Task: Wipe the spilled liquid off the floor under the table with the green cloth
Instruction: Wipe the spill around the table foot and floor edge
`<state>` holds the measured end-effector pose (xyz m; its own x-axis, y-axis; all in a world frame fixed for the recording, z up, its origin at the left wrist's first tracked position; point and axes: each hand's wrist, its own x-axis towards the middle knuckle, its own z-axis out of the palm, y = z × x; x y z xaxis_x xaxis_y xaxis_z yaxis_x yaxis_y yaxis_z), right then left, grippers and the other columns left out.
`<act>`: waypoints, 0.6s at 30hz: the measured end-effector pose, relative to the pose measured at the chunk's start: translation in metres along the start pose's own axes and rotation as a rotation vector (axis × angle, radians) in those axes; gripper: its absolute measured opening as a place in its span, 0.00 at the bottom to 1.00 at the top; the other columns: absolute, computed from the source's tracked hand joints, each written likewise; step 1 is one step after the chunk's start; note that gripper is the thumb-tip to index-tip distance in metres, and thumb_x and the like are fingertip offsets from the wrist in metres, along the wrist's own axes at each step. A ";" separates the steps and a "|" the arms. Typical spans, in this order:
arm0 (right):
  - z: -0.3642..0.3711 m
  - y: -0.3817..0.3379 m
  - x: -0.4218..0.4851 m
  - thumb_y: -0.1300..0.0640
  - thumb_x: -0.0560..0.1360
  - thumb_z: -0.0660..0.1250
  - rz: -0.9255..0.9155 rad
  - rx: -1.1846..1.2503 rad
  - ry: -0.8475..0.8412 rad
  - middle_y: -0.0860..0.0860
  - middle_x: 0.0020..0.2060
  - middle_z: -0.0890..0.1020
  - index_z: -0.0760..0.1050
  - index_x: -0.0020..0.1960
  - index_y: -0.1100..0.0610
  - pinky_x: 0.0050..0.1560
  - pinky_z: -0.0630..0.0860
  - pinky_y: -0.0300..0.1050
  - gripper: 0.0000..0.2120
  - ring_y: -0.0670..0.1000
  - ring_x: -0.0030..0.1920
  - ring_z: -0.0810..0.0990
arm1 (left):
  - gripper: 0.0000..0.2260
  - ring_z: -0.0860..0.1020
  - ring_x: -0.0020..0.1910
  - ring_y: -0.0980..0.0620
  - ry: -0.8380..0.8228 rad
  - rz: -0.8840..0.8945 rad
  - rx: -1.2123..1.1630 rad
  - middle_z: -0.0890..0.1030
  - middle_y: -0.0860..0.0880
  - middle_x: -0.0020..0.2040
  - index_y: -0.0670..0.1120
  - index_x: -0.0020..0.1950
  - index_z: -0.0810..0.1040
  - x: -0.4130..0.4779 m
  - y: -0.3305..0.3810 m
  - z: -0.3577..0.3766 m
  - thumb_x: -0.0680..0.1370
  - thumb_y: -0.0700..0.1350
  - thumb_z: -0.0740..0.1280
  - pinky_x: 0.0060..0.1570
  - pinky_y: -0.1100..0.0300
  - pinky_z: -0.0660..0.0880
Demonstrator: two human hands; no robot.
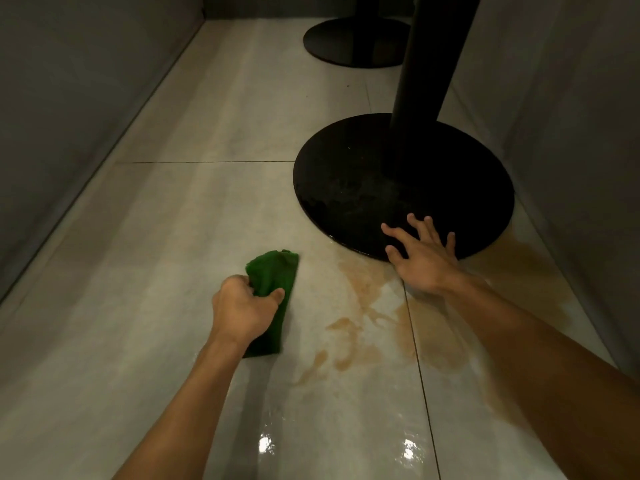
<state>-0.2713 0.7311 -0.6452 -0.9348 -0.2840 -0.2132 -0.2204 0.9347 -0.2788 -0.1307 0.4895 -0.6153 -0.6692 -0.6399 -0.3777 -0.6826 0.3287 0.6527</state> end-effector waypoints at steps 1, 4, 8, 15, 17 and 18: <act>0.000 0.000 0.001 0.41 0.81 0.50 0.001 -0.002 -0.002 0.47 0.78 0.44 0.51 0.74 0.35 0.74 0.37 0.63 0.22 0.51 0.76 0.35 | 0.23 0.75 0.47 0.49 -0.033 -0.025 -0.055 0.76 0.49 0.49 0.41 0.63 0.74 0.004 0.001 -0.002 0.73 0.49 0.73 0.43 0.59 0.74; -0.001 0.000 0.001 0.41 0.81 0.49 -0.003 -0.003 -0.010 0.47 0.78 0.44 0.51 0.74 0.35 0.73 0.36 0.63 0.22 0.51 0.76 0.35 | 0.14 0.78 0.49 0.48 -0.088 0.008 -0.159 0.79 0.49 0.52 0.48 0.59 0.74 0.009 0.001 -0.007 0.75 0.48 0.71 0.50 0.52 0.78; 0.000 -0.001 0.000 0.42 0.81 0.49 -0.004 0.001 0.003 0.47 0.78 0.44 0.51 0.74 0.35 0.73 0.36 0.63 0.22 0.51 0.76 0.35 | 0.11 0.73 0.42 0.54 -0.080 0.113 -0.137 0.73 0.51 0.50 0.52 0.58 0.65 0.012 0.002 -0.011 0.79 0.46 0.64 0.35 0.60 0.71; -0.001 -0.001 0.001 0.42 0.81 0.50 0.002 -0.003 0.000 0.46 0.78 0.44 0.51 0.74 0.34 0.74 0.36 0.62 0.22 0.51 0.76 0.35 | 0.12 0.79 0.48 0.47 -0.190 -0.138 -0.665 0.80 0.45 0.52 0.45 0.60 0.71 0.017 0.014 -0.028 0.78 0.41 0.67 0.39 0.55 0.76; -0.001 -0.001 0.001 0.42 0.81 0.50 0.007 -0.008 0.001 0.46 0.78 0.44 0.51 0.74 0.34 0.74 0.36 0.61 0.22 0.51 0.76 0.35 | 0.10 0.80 0.47 0.48 -0.224 -0.163 -0.716 0.81 0.45 0.51 0.45 0.59 0.73 0.016 0.019 -0.035 0.78 0.41 0.67 0.37 0.55 0.76; 0.000 -0.001 0.001 0.42 0.81 0.50 0.006 -0.008 0.001 0.46 0.78 0.44 0.51 0.74 0.34 0.74 0.36 0.61 0.22 0.51 0.76 0.36 | 0.10 0.80 0.47 0.48 -0.226 -0.155 -0.734 0.81 0.45 0.50 0.44 0.59 0.73 0.017 0.021 -0.040 0.78 0.41 0.67 0.37 0.55 0.76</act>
<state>-0.2719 0.7299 -0.6446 -0.9364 -0.2785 -0.2134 -0.2174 0.9379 -0.2703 -0.1450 0.4580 -0.5819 -0.6792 -0.4581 -0.5734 -0.4571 -0.3471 0.8189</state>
